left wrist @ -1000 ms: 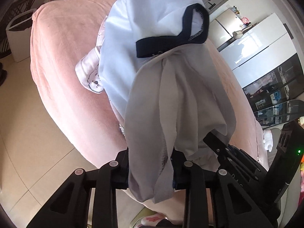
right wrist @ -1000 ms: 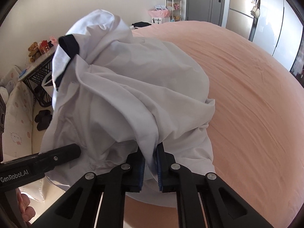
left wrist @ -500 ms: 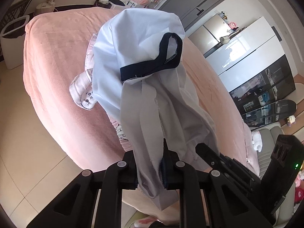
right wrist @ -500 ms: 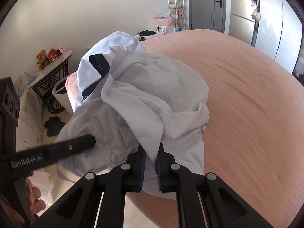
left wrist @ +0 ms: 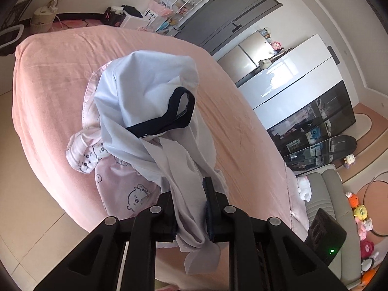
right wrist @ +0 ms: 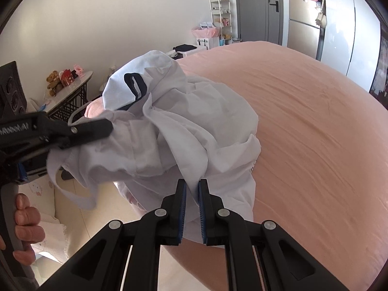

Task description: Fold clothes

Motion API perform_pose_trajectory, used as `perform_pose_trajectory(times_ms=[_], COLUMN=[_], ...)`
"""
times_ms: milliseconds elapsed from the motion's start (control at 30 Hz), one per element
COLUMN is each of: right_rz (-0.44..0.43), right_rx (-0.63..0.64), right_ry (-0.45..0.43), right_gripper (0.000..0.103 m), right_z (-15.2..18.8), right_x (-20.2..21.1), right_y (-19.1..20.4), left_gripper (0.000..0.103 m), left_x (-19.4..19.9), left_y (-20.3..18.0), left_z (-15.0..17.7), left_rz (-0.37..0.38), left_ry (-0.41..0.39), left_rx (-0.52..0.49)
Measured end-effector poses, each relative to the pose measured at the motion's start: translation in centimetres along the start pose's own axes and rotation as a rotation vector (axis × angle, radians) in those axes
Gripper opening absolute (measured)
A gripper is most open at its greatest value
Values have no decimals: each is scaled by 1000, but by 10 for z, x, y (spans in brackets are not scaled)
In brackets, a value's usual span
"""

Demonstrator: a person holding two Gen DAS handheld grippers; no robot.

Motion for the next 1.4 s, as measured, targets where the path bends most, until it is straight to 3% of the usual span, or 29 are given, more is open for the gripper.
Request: perform_pose_trajectory(times_ms=[433, 567, 833, 900, 1067, 1167, 1400], right_rz=[16, -59, -15, -10, -49, -78, -19], right_rx=[-63, -114, -140, -144, -170, -175, -139], right_ry=[-75, -114, -62, -29, 0, 14, 70], right_gripper=[8, 8, 9, 12, 40, 47, 50], right_z=[-13, -13, -2, 0, 6, 6, 7], right_x=[30, 42, 32, 23, 1, -11, -43], right_y=[-17, -24, -34, -36, -37, -35, -30], left_gripper=[15, 15, 15, 15, 15, 15, 15], left_x=[11, 14, 13, 18, 15, 10, -2], left_y=[-38, -50, -47, -41, -33, -32, -36], left_z=[-20, -21, -22, -26, -33, -35, -44], left_rz=[64, 78, 75, 76, 83, 96, 106], left_ry=[-42, -47, -39, -39, -32, -26, -19], left_rx=[-70, -98, -102, -102, -101, -88, -90])
Point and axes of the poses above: each gripper's, at about its wrist camera, not at the fingertips, and x roughly against the way its jaws point, y to its left, z to its underside, the point moved 1 cm from there along -x, roughly the way its jaws point, and after that the axes turned 2 degrees about -y, right-handed, at the moved point
